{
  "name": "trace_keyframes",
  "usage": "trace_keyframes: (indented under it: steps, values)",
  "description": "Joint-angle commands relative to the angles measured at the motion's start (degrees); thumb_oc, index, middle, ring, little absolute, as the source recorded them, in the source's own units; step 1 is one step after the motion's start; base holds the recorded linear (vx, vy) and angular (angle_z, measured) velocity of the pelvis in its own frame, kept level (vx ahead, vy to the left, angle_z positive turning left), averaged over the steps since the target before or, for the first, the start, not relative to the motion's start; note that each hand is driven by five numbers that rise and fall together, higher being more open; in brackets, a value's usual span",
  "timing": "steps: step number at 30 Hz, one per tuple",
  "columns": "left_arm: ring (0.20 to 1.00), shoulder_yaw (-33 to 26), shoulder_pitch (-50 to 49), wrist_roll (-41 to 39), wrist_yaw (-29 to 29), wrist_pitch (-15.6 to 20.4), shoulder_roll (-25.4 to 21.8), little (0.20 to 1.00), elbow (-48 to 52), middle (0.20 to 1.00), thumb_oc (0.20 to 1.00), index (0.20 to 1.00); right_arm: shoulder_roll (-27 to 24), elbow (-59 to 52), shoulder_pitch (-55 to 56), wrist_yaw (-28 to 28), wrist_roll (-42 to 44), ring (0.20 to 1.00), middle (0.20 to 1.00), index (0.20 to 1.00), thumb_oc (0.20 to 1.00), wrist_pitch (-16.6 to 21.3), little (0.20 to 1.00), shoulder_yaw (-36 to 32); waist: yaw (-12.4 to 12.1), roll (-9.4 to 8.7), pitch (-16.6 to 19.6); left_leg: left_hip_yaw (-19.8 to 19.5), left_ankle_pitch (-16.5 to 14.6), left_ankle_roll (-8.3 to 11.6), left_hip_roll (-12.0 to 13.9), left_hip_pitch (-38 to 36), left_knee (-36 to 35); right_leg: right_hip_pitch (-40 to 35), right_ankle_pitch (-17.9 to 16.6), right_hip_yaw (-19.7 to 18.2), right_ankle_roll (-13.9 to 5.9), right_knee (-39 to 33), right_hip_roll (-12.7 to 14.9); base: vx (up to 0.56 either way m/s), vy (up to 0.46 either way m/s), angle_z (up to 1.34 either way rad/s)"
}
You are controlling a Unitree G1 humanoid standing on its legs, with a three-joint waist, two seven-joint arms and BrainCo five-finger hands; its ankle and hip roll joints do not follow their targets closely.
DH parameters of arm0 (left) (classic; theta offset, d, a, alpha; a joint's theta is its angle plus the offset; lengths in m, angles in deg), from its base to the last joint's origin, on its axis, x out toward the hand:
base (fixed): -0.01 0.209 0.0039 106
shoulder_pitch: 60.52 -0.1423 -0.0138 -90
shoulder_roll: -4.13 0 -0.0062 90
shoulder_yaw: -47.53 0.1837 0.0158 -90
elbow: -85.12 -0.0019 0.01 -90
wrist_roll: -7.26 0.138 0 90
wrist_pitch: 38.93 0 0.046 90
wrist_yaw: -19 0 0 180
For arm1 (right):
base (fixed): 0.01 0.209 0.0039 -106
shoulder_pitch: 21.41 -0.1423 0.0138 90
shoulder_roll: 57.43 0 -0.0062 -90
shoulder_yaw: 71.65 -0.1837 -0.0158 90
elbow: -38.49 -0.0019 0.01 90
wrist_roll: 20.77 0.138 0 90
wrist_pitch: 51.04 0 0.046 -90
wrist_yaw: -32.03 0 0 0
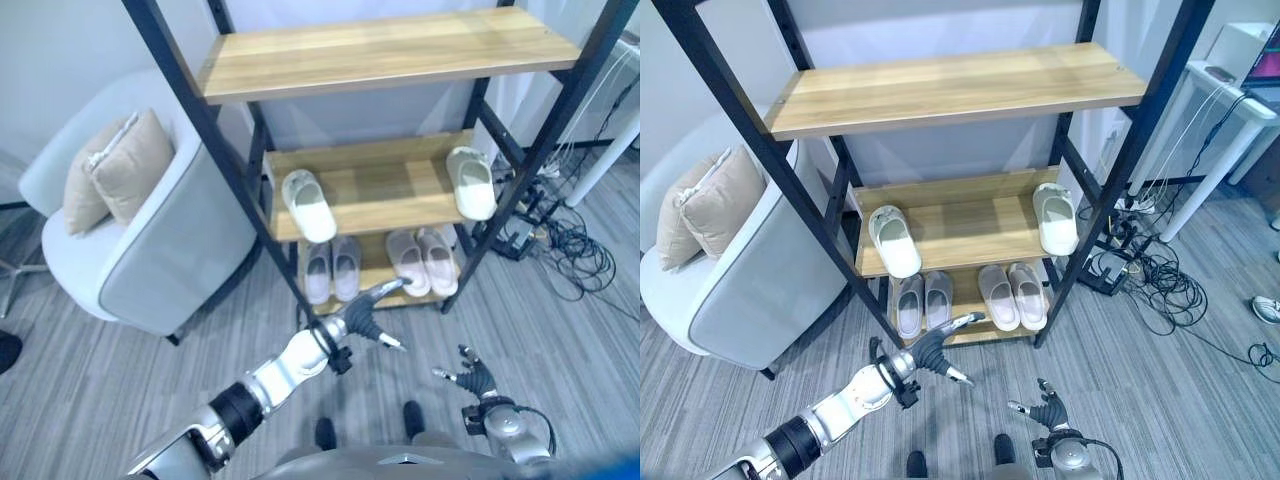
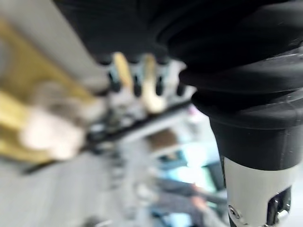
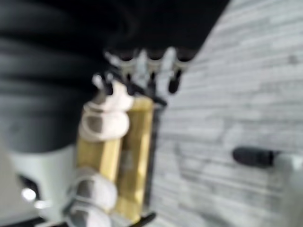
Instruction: Arrange the slippers neatly on the shoe rack.
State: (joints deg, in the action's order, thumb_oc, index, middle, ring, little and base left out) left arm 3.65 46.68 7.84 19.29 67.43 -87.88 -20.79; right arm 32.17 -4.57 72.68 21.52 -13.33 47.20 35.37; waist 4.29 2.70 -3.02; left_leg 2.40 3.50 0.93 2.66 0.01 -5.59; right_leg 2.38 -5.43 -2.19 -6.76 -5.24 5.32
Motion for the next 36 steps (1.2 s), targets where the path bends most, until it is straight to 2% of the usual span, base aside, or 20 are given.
trace_keyframes:
  steps: [1, 5, 7, 12, 17, 18, 21, 26, 30, 36]
  values:
    - [1.000, 0.7, 4.7, 0.3, -1.8, 2.3, 0.9, 1.000, -2.5, 1.000, 1.000, 1.000, 0.7, -1.6, 0.1, -1.0, -1.3, 1.000, 1.000, 1.000, 1.000, 1.1, 1.000, 0.4, -0.2, -2.64, 1.0, -2.4, -4.6, 0.02, -1.9, -0.4, 0.6, 2.7, 1.8, 0.9, -3.36, 3.7, 3.0, 0.02, -0.088, 0.01]
    - [1.000, 0.0, 8.4, 2.2, -5.0, 1.4, 3.4, 1.000, -5.8, 1.000, 1.000, 1.000, 0.4, -2.8, 1.5, -1.1, -1.7, 1.000, 1.000, 1.000, 1.000, 1.2, 1.000, 0.8, 0.7, -2.53, 1.6, -3.0, -4.9, 0.69, -0.9, -1.1, 0.6, 1.3, 3.1, 1.6, -2.61, 3.3, 2.3, 0.08, -0.086, 0.16]
    - [1.000, -2.8, 12.4, 4.5, -9.3, 0.1, 4.7, 1.000, -10.8, 1.000, 1.000, 1.000, -0.2, -3.6, 3.1, -1.3, -1.5, 1.000, 1.000, 1.000, 1.000, 1.2, 1.000, 0.2, 1.7, -2.21, 1.7, -3.2, -4.3, 1.43, -0.2, -0.7, 0.6, 1.0, 3.4, 2.1, -2.19, 3.0, 1.7, 0.12, -0.122, 0.07]
    - [1.000, -7.6, 15.2, 2.4, -13.7, -1.0, 5.2, 1.000, -14.8, 1.000, 1.000, 1.000, -0.8, -6.6, 5.9, -1.7, -1.1, 1.000, 1.000, 1.000, 1.000, 1.4, 1.000, -1.8, 2.8, -1.51, 2.0, -3.1, -3.2, 2.38, 0.2, 2.2, 0.6, 2.3, 2.6, 2.3, -2.01, 1.4, 1.6, 0.06, -0.064, 0.06]
    - [1.000, -10.4, 18.3, 2.7, -15.7, -1.5, 3.1, 1.000, -16.4, 1.000, 1.000, 1.000, -2.2, -9.7, 7.9, -2.3, -2.3, 1.000, 1.000, 1.000, 1.000, 1.6, 1.000, -3.0, 3.7, -0.92, 2.3, -2.3, -3.0, 2.79, 0.4, 3.6, 0.6, 3.8, 1.7, 1.6, -2.24, 0.3, 1.4, 0.03, -0.017, -0.07]
    - [1.000, -12.8, 19.8, 1.2, -17.0, -1.7, 1.7, 1.000, -16.7, 1.000, 1.000, 1.000, -2.9, -12.5, 9.7, -2.5, -3.5, 1.000, 1.000, 1.000, 1.000, 1.8, 1.000, -4.3, 4.2, -0.36, 2.7, -1.6, -3.0, 2.96, 0.6, 4.2, 0.6, 4.8, 1.7, 1.1, -2.37, 0.2, 1.4, 0.03, -0.004, -0.18]
    - [1.000, -14.3, 21.1, -0.3, -17.7, -1.7, 1.3, 1.000, -16.8, 1.000, 1.000, 1.000, -3.3, -14.4, 10.6, -2.6, -4.0, 1.000, 1.000, 1.000, 1.000, 1.9, 1.000, -5.4, 4.7, 0.14, 2.7, -1.2, -3.0, 3.02, 0.6, 4.4, 0.6, 5.1, 1.9, 0.8, -2.40, 0.2, 1.3, 0.05, -0.009, -0.12]
    - [1.000, -15.8, 24.6, -2.7, -19.7, -1.8, 2.6, 1.000, -20.3, 1.000, 1.000, 1.000, -3.2, -11.5, 10.3, -2.3, -4.5, 1.000, 1.000, 1.000, 1.000, 2.0, 1.000, -5.2, 5.6, 1.01, 2.3, -0.9, -3.0, 3.02, 0.4, 4.7, 0.6, 5.4, 1.8, 0.3, -2.37, 0.2, 1.4, 0.03, 0.004, -0.08]
    - [1.000, -16.4, 25.5, -1.1, -20.1, -2.5, 2.8, 1.000, -22.4, 1.000, 1.000, 1.000, -4.0, -10.5, 9.3, -3.2, -4.0, 1.000, 1.000, 1.000, 1.000, 2.7, 1.000, -5.6, 5.5, 1.49, 1.9, -1.0, -2.7, 2.94, 0.3, 5.5, 0.6, 6.2, 1.7, 0.2, -2.29, 0.2, 1.4, 0.01, 0.001, -0.03]
    - [1.000, -17.7, 34.7, -2.9, -22.3, -4.3, 1.3, 1.000, -34.3, 1.000, 1.000, 1.000, -4.3, -8.5, 5.5, -4.1, -4.5, 1.000, 1.000, 1.000, 1.000, 2.2, 1.000, -1.9, 5.7, 2.06, 0.7, -0.5, -1.8, 3.18, 0.3, 9.2, 0.6, 10.3, 0.7, -0.3, -2.35, 0.2, 1.4, -0.02, 0.003, -0.05]
